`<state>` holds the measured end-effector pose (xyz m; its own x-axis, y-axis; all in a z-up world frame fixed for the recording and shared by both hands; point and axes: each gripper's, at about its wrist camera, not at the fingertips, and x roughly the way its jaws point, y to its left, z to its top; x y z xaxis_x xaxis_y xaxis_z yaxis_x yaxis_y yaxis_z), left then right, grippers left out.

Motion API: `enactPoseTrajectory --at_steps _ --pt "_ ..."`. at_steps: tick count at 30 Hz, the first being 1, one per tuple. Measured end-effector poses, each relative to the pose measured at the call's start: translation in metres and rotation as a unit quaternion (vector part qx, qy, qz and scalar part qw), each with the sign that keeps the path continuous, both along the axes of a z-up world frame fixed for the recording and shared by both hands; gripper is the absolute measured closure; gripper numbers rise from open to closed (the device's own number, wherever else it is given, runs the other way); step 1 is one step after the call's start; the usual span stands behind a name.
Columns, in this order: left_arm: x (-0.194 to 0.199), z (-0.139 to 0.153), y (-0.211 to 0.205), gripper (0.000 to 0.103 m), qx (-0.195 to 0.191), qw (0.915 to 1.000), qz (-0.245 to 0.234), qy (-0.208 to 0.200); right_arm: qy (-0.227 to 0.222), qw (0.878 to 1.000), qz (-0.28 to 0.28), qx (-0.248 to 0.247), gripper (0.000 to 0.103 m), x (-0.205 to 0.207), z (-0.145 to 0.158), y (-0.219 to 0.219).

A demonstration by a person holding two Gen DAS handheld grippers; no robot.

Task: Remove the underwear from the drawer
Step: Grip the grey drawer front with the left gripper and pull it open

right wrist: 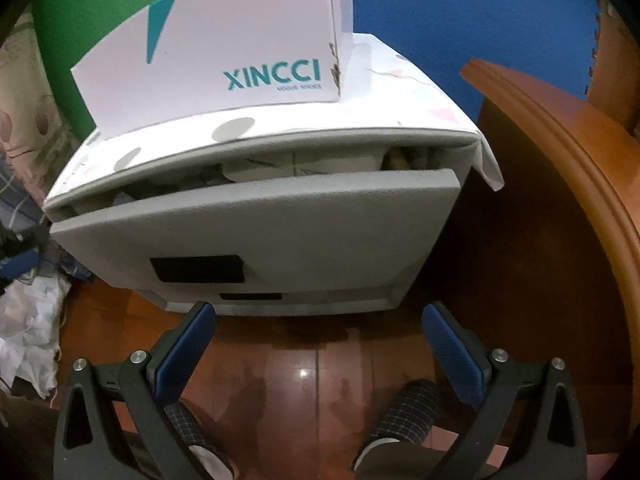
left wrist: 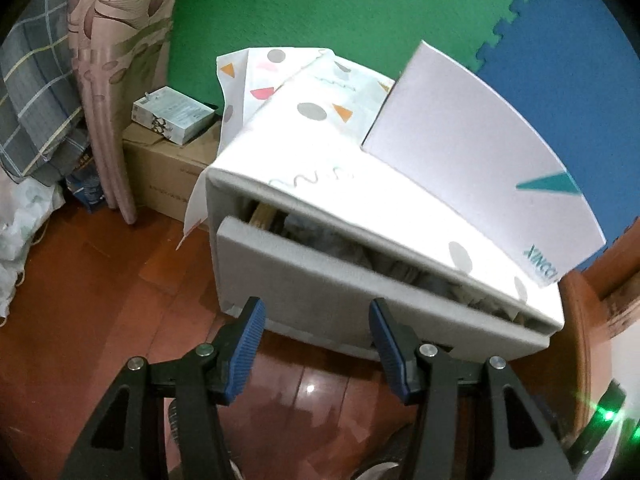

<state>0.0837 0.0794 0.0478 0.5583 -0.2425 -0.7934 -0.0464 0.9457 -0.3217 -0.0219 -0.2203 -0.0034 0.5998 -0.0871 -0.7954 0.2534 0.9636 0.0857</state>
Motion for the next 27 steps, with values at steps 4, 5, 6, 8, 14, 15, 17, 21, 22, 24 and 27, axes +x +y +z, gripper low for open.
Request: enactPoseTrajectory --at_steps 4,5,6,8,14,15,17,21,22,24,27 --pt "0.012 -0.001 0.003 0.048 -0.013 0.9998 0.014 0.003 0.008 1.000 -0.008 -0.002 0.001 0.001 -0.003 -0.003" --pt "0.016 -0.003 0.003 0.048 -0.013 0.9998 0.014 0.005 0.010 1.000 -0.010 -0.003 0.001 0.001 -0.004 -0.003" --pt "0.018 -0.004 0.002 0.048 -0.012 0.9998 0.013 0.005 0.014 1.000 -0.013 -0.005 0.001 0.001 -0.006 -0.004" --pt "0.025 -0.008 0.001 0.048 -0.009 0.9999 0.009 0.010 0.020 1.000 -0.019 -0.007 0.001 0.003 -0.008 -0.006" --pt "0.040 -0.021 -0.001 0.048 0.002 0.9997 0.009 0.024 0.026 0.999 -0.024 0.006 0.001 0.004 -0.013 -0.011" --pt "0.041 -0.023 -0.001 0.048 0.004 0.9996 0.011 0.026 0.026 0.999 -0.022 0.004 0.001 0.005 -0.013 -0.010" --pt "0.045 -0.029 0.001 0.047 0.000 0.9992 0.018 0.035 0.026 0.999 -0.019 0.002 0.001 0.005 -0.013 -0.010" --pt "0.050 -0.034 0.006 0.040 -0.019 0.9985 0.033 0.040 0.027 0.999 -0.019 0.005 0.001 0.005 -0.013 -0.008" --pt "0.051 -0.035 0.007 0.039 -0.020 0.9984 0.035 0.041 0.026 0.999 -0.021 0.005 0.001 0.005 -0.012 -0.008" --pt "0.053 -0.037 0.011 0.033 -0.023 0.9980 0.041 0.042 0.026 0.999 -0.023 0.009 0.001 0.004 -0.011 -0.009" --pt "0.056 -0.041 0.016 0.028 -0.031 0.9972 0.051 0.044 0.026 0.999 -0.024 0.011 0.001 0.003 -0.011 -0.010"
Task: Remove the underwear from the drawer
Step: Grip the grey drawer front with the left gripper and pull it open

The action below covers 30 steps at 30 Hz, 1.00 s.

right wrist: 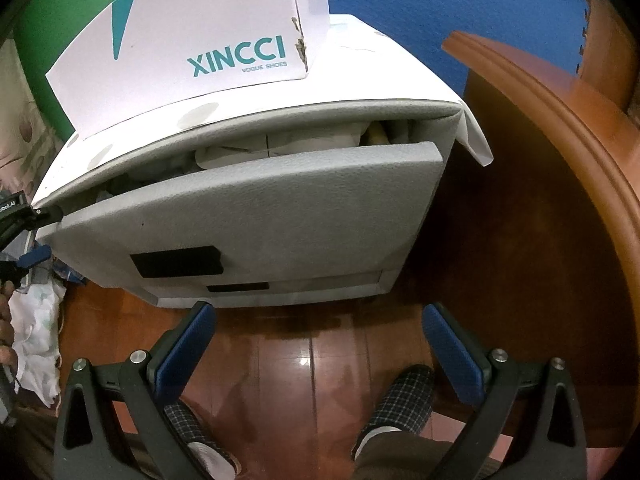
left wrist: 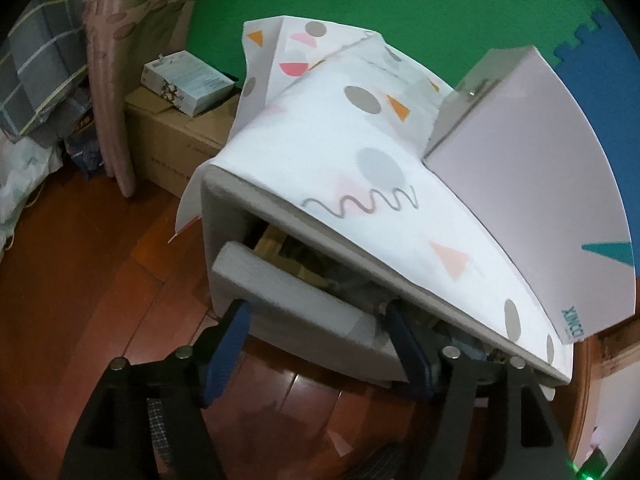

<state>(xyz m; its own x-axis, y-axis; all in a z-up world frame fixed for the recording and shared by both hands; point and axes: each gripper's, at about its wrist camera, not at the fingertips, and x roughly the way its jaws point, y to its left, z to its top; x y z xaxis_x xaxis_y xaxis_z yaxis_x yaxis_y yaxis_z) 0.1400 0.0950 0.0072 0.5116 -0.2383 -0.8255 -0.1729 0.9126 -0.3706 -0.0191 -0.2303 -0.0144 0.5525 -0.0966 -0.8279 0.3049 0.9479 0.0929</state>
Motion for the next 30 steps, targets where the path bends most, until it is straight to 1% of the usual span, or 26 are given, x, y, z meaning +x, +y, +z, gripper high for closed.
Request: enactPoseTrajectory --at_steps 3,9,14,17,30 --pt "0.001 -0.001 -0.001 0.023 0.007 1.0000 0.007 0.000 -0.001 1.000 0.001 0.001 0.001 0.000 0.000 0.000" --pt "0.009 -0.009 -0.001 0.015 0.013 0.9996 0.020 0.014 0.000 1.000 0.003 0.001 0.001 0.000 0.000 0.000" --pt "0.013 -0.013 0.000 0.011 0.015 0.9994 0.025 0.016 0.001 1.000 0.003 0.002 0.001 0.001 0.001 0.001" --pt "0.013 -0.016 0.004 0.010 0.001 0.9996 0.022 0.018 0.001 1.000 0.003 0.003 0.001 0.001 0.001 0.001" --pt "0.001 -0.015 0.003 0.010 0.011 0.9997 0.014 0.015 -0.002 1.000 0.002 0.003 0.001 0.000 0.003 0.002"
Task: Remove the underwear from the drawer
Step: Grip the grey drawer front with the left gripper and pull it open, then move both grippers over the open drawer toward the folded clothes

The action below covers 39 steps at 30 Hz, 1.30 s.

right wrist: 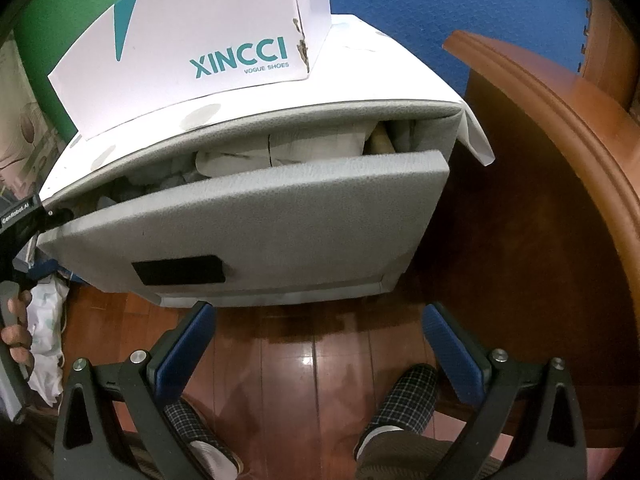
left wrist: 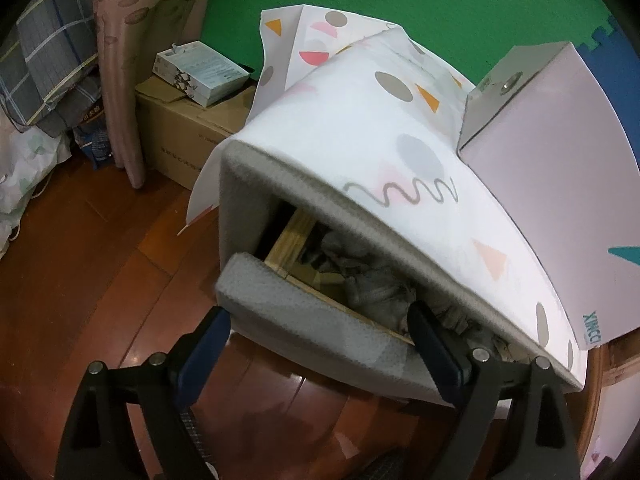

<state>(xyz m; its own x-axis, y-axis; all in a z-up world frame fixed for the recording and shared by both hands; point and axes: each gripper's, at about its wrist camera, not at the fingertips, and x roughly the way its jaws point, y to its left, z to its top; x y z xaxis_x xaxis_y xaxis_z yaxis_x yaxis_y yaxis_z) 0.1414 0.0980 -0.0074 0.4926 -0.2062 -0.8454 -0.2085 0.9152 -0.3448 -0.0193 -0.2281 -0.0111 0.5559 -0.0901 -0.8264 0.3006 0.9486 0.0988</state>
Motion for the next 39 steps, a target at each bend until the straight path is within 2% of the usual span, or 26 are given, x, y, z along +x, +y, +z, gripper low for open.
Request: enactPoseTrajectory --at_steps 7,12,14,20,25,27,31,39 --pt "-0.021 0.001 0.004 0.009 0.006 1.0000 -0.003 0.002 0.003 1.000 -0.007 0.015 0.001 -0.007 0.001 -0.006" --pt "-0.041 0.001 0.009 0.008 0.010 0.9999 -0.007 0.010 0.045 0.998 -0.013 0.041 0.001 -0.016 -0.009 -0.010" --pt "-0.049 0.001 0.011 0.008 0.013 0.9998 -0.008 0.013 0.052 0.998 -0.014 0.025 0.001 -0.025 -0.008 -0.007" --pt "-0.069 0.002 0.015 0.008 0.020 0.9995 -0.013 0.022 0.052 0.998 0.021 0.010 0.001 -0.046 0.007 0.011" --pt "-0.084 0.007 0.012 0.008 0.050 0.9979 -0.027 0.032 0.041 0.998 0.042 -0.005 0.001 -0.066 0.021 0.017" --pt "-0.087 0.007 0.013 0.008 0.049 0.9975 -0.031 0.041 0.033 0.998 0.047 -0.008 0.001 -0.068 0.030 0.017" --pt "-0.095 0.008 0.015 0.008 0.051 0.9966 -0.037 0.053 0.012 0.998 0.057 -0.028 0.001 -0.061 0.049 0.014" --pt "-0.102 0.011 0.017 0.007 0.060 0.9956 -0.041 0.059 0.004 0.997 0.071 -0.036 0.001 -0.034 0.063 0.008"
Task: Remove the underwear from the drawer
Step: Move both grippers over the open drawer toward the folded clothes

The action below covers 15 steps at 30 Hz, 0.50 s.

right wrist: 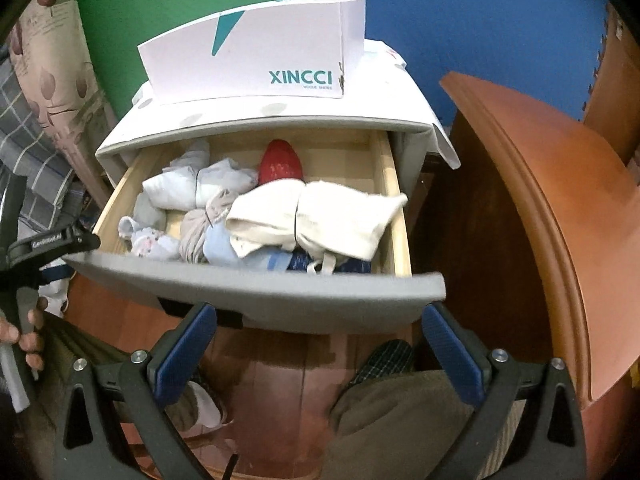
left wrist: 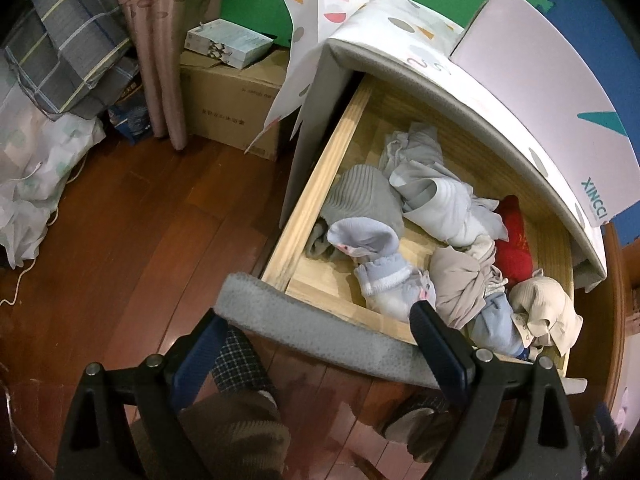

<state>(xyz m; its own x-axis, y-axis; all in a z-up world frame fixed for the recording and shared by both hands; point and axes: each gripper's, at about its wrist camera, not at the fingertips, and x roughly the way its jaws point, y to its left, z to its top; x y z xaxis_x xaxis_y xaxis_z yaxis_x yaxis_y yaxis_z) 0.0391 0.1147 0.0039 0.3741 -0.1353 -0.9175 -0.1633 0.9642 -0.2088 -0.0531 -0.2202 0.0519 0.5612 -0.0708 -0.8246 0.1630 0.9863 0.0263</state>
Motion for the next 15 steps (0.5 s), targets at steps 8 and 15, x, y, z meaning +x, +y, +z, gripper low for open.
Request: enactPoseTrajectory --at_steps 8,15 --pt "-0.012 0.013 -0.016 0.007 0.081 0.9957 -0.037 -0.026 0.000 1.000 0.009 0.011 0.001 0.023 -0.007 -0.003" --pt "-0.009 0.016 -0.023 0.007 0.111 0.9917 -0.062 -0.016 0.005 1.000 0.026 0.010 0.001 0.041 -0.008 -0.006"
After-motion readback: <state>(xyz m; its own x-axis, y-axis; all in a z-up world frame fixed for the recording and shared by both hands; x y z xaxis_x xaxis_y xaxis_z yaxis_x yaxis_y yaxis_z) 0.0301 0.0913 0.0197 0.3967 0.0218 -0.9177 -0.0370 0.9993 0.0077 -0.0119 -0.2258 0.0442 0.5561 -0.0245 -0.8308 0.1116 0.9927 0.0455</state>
